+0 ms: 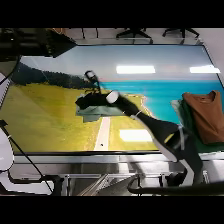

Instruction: Fold the shirts.

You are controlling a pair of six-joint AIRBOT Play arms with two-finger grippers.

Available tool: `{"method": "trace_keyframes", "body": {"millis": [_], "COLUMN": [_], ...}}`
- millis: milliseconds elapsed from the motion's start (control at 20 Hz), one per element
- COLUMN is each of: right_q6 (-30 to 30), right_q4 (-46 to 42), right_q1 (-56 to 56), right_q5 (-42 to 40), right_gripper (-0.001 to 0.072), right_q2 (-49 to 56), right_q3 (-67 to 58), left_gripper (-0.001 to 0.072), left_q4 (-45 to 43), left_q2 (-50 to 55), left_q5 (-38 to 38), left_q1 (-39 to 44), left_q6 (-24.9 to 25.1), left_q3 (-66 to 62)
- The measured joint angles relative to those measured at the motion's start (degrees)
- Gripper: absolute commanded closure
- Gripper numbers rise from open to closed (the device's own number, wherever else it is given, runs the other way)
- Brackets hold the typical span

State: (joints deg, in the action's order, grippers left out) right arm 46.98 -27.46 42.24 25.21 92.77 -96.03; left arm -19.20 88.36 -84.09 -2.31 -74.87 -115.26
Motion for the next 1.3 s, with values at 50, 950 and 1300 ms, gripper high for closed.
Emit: {"method": "trace_keyframes", "body": {"millis": [50, 950, 1300], "right_q6": [-1.2, 26.8, 24.5], "right_q4": [0.5, -18.7, -10.8], "right_q1": [1.5, -37.5, -34.4], "right_q5": [-3.2, 44.9, 48.0], "right_gripper": [0.0278, 0.0165, 0.0219], "right_q2": [1.3, -6.8, 4.1], "right_q3": [0.0, -0.1, -0.1], "left_gripper": [0.069, 0.069, 0.0691], "left_q4": [0.2, 1.3, 1.2], "left_q2": [-0.4, -1.5, -1.5], "left_q5": [-0.5, -3.3, -3.6], "left_q1": [-0.5, -1.8, -1.8], "left_q6": [0.5, 3.4, 3.5], "left_q3": [0.2, 3.8, 3.8]}}
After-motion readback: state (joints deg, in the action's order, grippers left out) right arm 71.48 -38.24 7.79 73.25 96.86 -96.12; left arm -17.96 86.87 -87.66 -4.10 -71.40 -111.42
